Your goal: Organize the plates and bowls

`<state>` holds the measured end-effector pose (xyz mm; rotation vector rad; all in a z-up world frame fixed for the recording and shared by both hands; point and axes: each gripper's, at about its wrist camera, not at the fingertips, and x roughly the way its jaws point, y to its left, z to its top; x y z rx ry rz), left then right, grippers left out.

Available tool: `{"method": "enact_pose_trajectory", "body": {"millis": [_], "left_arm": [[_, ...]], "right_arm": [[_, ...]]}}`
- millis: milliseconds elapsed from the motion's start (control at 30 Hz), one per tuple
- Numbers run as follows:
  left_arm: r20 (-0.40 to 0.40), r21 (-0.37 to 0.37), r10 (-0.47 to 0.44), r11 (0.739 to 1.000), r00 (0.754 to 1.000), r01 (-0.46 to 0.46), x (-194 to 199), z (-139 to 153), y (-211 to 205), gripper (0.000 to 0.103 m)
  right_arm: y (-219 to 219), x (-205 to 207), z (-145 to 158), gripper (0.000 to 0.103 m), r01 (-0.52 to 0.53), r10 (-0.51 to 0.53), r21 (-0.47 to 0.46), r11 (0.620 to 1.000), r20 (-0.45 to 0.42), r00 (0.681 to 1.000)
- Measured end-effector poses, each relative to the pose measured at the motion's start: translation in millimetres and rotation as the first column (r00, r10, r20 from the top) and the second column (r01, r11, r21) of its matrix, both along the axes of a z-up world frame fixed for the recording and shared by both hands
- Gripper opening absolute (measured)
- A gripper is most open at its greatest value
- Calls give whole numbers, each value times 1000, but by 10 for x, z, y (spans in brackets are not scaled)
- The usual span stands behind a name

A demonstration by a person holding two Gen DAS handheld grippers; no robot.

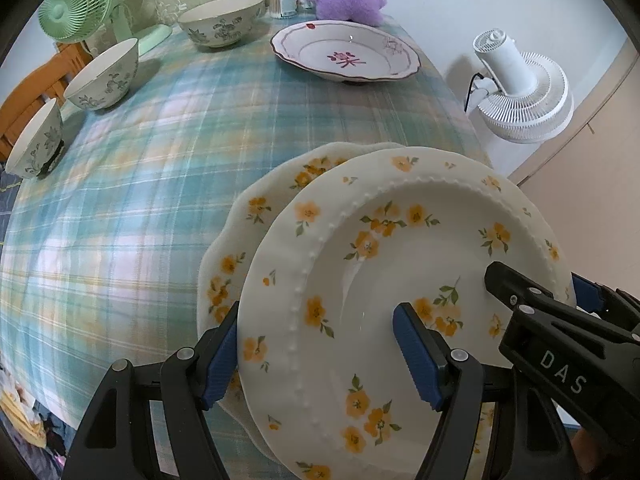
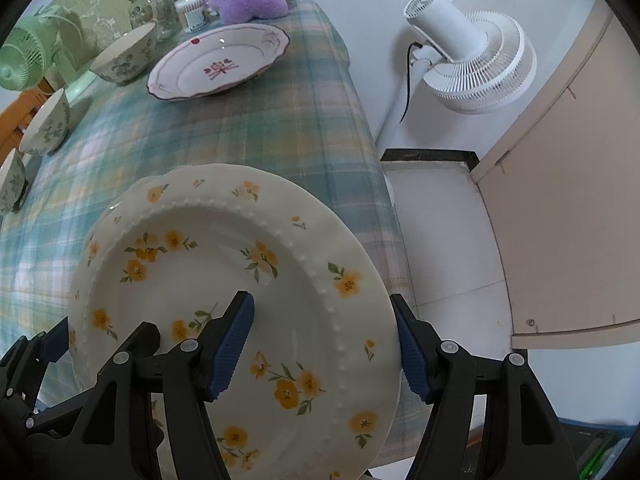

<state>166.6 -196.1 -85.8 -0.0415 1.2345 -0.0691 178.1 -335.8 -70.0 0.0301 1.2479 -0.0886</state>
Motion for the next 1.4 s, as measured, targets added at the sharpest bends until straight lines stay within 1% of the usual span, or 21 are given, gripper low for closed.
{"method": "enact_pose_trajectory", "body": {"millis": [267, 433, 600, 867, 967, 1133, 1267, 1333, 1400], "left_arm": [[7, 28, 11, 1000, 1000, -12, 58, -68, -32, 75], [17, 48, 16, 999, 1000, -17, 71, -82, -62, 76], [11, 64, 21, 998, 1000, -22, 79, -83, -74, 76], [-4, 113, 17, 993, 1000, -16, 91, -94, -93, 77], [-9, 156, 7, 988, 1000, -6, 87, -100, -131, 77], [-24, 159, -3, 987, 1000, 7, 89, -85, -123, 77], [-22, 170, -36, 985, 999, 39, 46, -19, -144, 78], [-22, 159, -44, 986, 999, 47, 29, 2, -137, 78], [-24, 151, -46, 987, 999, 49, 27, 11, -106, 78]], "right_arm": [[-21, 59, -88, 70, -14, 14, 8, 1000, -10, 1000], [-36, 83, -102, 70, -15, 15, 10, 1000, -12, 1000], [-46, 88, -109, 69, -10, 10, 9, 1000, -16, 1000], [-37, 80, -131, 66, -14, 14, 0, 1000, -26, 1000], [-41, 75, -131, 65, -19, 19, -1, 1000, -28, 999], [-33, 26, -116, 65, -21, 22, 10, 1000, -36, 999], [-49, -40, -74, 65, -9, 10, 22, 1000, -43, 999], [-39, -52, -69, 65, -11, 13, 34, 999, -50, 999], [-11, -33, -84, 65, -6, 7, 18, 1000, -58, 998]]}}
